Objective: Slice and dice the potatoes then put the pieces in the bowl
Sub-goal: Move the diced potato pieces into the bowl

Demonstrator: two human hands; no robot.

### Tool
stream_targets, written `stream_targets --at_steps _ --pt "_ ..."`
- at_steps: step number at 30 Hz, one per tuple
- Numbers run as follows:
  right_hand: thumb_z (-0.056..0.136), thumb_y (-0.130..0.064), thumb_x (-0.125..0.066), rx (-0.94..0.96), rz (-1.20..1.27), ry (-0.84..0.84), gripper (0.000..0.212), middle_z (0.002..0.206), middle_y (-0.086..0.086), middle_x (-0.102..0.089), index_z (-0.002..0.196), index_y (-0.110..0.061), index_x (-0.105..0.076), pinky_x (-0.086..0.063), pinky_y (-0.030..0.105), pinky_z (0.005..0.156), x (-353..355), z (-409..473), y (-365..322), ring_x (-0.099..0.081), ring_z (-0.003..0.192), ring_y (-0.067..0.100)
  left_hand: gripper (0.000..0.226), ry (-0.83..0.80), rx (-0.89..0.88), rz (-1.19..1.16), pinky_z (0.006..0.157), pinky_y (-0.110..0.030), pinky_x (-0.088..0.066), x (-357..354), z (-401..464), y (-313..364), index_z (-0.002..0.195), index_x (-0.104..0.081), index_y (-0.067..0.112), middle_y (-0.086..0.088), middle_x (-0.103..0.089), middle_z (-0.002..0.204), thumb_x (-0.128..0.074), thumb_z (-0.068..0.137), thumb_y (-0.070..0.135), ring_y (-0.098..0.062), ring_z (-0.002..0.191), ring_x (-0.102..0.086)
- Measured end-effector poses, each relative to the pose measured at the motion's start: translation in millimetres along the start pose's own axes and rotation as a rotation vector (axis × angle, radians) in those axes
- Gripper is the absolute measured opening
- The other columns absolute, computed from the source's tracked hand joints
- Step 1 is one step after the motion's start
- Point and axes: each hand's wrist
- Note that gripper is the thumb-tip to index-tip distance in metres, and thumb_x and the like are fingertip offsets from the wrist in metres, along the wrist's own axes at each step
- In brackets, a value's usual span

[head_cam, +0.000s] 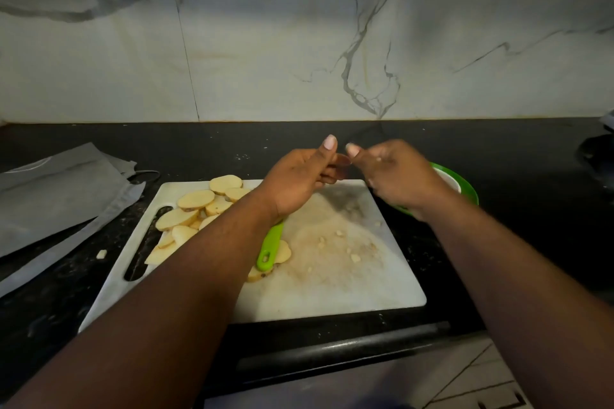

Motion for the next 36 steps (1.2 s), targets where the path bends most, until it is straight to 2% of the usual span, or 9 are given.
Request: stream_targets --at_steps 6,8,13,17,24,27,30,33,36 --pt "0.095 -0.053 -0.058 -0.049 -0.296 0.15 0.06 0.051 0.005 -0.053 0.058 -0.005 -0.056 -0.037 0.03 0.056 55.2 37.5 30.9 -0.048 0.05 0.019 0.054 -0.036 -0.005 0.032 0.103 -0.039 -0.056 -4.0 4.1 -8.2 0.105 -0.078 0.031 -0.003 -0.079 0.102 -0.044 0.093 0.071 -0.017 0.103 -0.071" --pt "0.094 -0.053 -0.058 -0.064 -0.294 0.153 0.062 0.046 0.002 -0.04 0.051 -0.011 -0.044 -0.032 0.03 0.054 57.6 40.8 43.3 -0.039 0.047 0.018 0.052 -0.031 -0.006 0.036 0.103 -0.04 -0.056 -3.5 4.1 -8.7 0.105 -0.078 0.03 -0.003 -0.079 0.103 -0.045 0.09 0.068 -0.02 0.105 -0.071" --pt "0.1 -0.053 -0.049 -0.105 -0.135 0.164 0.066 0.057 0.014 -0.055 0.066 0.004 -0.057 -0.04 0.023 0.052 61.3 40.9 53.4 -0.049 0.046 0.011 0.058 -0.052 -0.03 0.067 0.1 -0.033 -0.057 -4.8 0.2 -4.3 0.111 -0.076 0.026 -0.006 -0.078 0.107 -0.043 0.091 0.069 -0.023 0.111 -0.07" --pt "0.099 -0.046 -0.054 -0.147 0.11 0.186 0.052 0.062 0.015 -0.063 0.065 -0.008 -0.06 -0.051 0.035 0.071 63.4 41.3 55.7 -0.063 0.058 0.016 0.057 -0.063 -0.039 0.087 0.1 -0.034 -0.057 -3.7 0.5 -5.6 0.108 -0.076 0.032 -0.002 -0.078 0.105 -0.044 0.087 0.074 -0.019 0.108 -0.072" --pt "0.099 -0.037 -0.059 -0.044 0.169 0.32 0.048 0.059 0.006 -0.053 0.069 0.0 -0.058 -0.051 0.036 0.064 55.2 19.9 31.2 -0.053 0.055 0.014 0.056 -0.053 -0.036 0.088 0.103 -0.04 -0.056 -1.9 3.6 -9.7 0.105 -0.078 0.034 -0.001 -0.079 0.103 -0.045 0.088 0.076 -0.017 0.106 -0.072" --pt "0.097 -0.036 -0.063 0.014 0.112 0.118 0.038 0.059 0.006 -0.061 0.067 -0.011 -0.064 -0.046 0.034 0.06 29.3 -8.5 3.0 -0.054 0.053 0.022 0.068 -0.071 -0.016 0.087 0.106 -0.039 -0.052 -2.2 5.7 -11.1 0.107 -0.079 0.032 -0.001 -0.08 0.104 -0.044 0.082 0.085 -0.013 0.105 -0.073" --pt "0.088 -0.022 -0.062 -0.026 -0.359 -0.202 0.015 0.072 -0.003 -0.069 0.077 -0.022 -0.073 -0.05 0.028 0.062 4.7 -28.8 -11.0 -0.064 0.066 0.015 0.079 -0.118 0.03 0.113 0.095 -0.026 -0.051 -5.2 4.4 -5.8 0.12 -0.077 0.021 -0.005 -0.078 0.108 -0.035 0.091 0.082 -0.01 0.103 -0.072" --pt "0.077 -0.016 -0.057 -0.08 -0.758 -0.25 0.008 0.079 0.0 -0.062 0.078 -0.019 -0.064 -0.047 0.028 0.063 -12.6 -39.2 -15.5 -0.061 0.078 0.021 0.085 -0.126 0.074 0.143 0.091 -0.021 -0.05 -4.1 1.7 -2.4 0.125 -0.075 0.023 0.0 -0.079 0.106 -0.03 0.082 0.081 -0.009 0.102 -0.072" --pt "0.08 -0.016 -0.057 -0.037 -0.781 -0.289 0.009 0.081 -0.002 -0.06 0.083 -0.019 -0.065 -0.047 0.027 0.064 -21.8 -41.7 -19.8 -0.06 0.081 0.018 0.086 -0.123 0.112 0.134 0.102 -0.029 -0.051 -0.6 2.2 -5.2 0.123 -0.076 0.027 0.002 -0.079 0.105 -0.029 0.087 0.089 -0.01 0.104 -0.073"
Point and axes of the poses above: each hand's wrist, its own z-axis towards the middle knuckle, its own x-axis out of the back of the hand, y = z × x
